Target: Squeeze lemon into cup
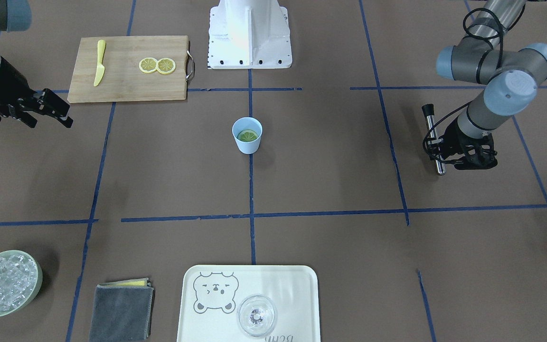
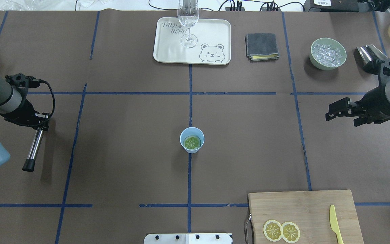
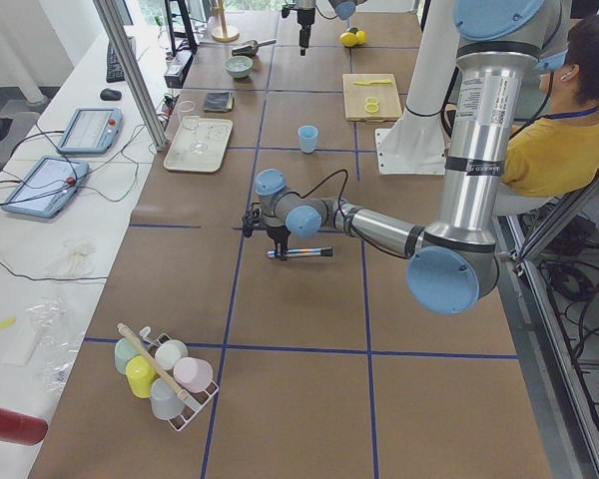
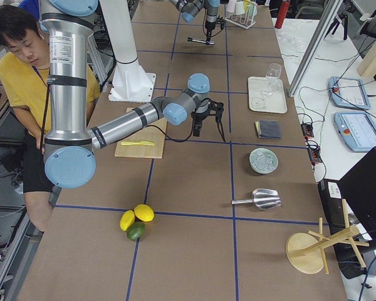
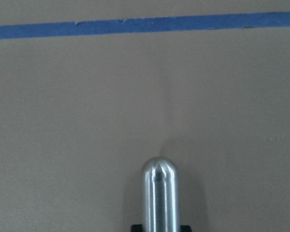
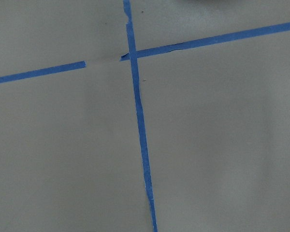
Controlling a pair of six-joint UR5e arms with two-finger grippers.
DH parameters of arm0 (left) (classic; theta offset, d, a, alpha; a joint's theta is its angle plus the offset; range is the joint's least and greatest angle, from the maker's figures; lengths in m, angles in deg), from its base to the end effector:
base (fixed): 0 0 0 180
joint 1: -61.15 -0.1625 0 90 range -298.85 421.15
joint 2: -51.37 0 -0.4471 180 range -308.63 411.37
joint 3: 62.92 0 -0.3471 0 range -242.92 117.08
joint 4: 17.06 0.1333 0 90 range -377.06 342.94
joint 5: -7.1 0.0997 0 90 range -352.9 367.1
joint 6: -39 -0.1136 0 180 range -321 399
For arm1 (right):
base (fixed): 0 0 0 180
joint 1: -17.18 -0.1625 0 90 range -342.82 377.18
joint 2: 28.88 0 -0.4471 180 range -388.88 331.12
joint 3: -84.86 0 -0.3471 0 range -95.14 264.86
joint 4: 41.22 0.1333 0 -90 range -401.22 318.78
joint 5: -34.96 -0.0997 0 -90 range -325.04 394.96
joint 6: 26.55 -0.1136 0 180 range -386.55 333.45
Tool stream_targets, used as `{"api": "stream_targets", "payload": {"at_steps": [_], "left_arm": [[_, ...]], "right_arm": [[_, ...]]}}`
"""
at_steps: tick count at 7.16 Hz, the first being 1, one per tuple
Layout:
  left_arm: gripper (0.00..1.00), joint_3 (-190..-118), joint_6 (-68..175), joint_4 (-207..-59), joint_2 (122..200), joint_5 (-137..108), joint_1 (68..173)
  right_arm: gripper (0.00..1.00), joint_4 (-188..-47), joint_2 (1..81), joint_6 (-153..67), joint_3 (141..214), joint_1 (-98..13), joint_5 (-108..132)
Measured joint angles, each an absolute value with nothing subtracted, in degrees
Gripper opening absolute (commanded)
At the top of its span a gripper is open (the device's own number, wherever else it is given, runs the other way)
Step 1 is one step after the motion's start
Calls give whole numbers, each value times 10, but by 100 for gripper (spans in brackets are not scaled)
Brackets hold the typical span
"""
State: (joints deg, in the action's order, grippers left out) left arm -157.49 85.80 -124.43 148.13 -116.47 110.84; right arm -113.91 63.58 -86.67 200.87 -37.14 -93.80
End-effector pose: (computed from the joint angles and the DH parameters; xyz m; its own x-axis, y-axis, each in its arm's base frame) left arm 0.2864 -0.4466 0.5734 0.7310 0.0200 -0.6821 -0.0505 0.9984 -0.0248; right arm -0.2017 -0.3875 0.4723 0.5790 0.1404 0.8031 -0.1223 0.9889 -0.0846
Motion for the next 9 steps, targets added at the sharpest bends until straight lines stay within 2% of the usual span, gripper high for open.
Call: {"api": "stream_targets", "payload": {"at_steps": [1, 2, 3, 4, 5, 6, 9], "left_arm": [[42, -1574, 858, -1245, 1481, -1165, 1108], [44, -1574, 857, -1245, 1482, -1164, 1108], [56, -1575, 855, -1245, 1482, -1163, 1108], [58, -1574, 853, -1245, 1482, -1163, 1108], [73, -1574, 851, -1245, 1483, -1162, 1108], [100, -1576, 850, -1244, 1483, -1162, 1108], [100, -1642, 844, -1241, 1478, -1161, 1133]], "right_arm": [[100, -1139, 636, -867, 2009, -371, -938], [100, -1139, 636, -867, 2009, -371, -938], [100, -1139, 636, -867, 2009, -371, -938], [100, -1139, 636, -867, 2009, -371, -938], [100, -1139, 636, -867, 2009, -371, -939], [100, -1139, 636, -867, 2010, -372, -940], [100, -1144, 642, -827, 2005, -401, -946]]}}
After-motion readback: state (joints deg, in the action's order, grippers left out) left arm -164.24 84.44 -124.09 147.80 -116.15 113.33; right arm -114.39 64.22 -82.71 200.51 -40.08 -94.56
